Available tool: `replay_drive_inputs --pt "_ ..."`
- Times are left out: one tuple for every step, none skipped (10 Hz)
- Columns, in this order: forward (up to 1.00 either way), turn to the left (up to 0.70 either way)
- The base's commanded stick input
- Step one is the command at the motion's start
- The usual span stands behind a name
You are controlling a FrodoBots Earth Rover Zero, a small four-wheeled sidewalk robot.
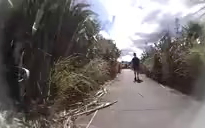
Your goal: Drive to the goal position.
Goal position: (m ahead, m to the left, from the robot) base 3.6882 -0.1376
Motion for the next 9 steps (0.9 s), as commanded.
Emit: replay_drive_inputs --pt "0.50 -0.30" --pt "0.50 -0.32" --pt "0.50 -0.32" --pt "0.50 -0.32" --pt "0.50 -0.32" --pt "0.50 -0.33" --pt "0.50 -0.33" --pt "0.50 -0.33" --pt "0.50 -0.31"
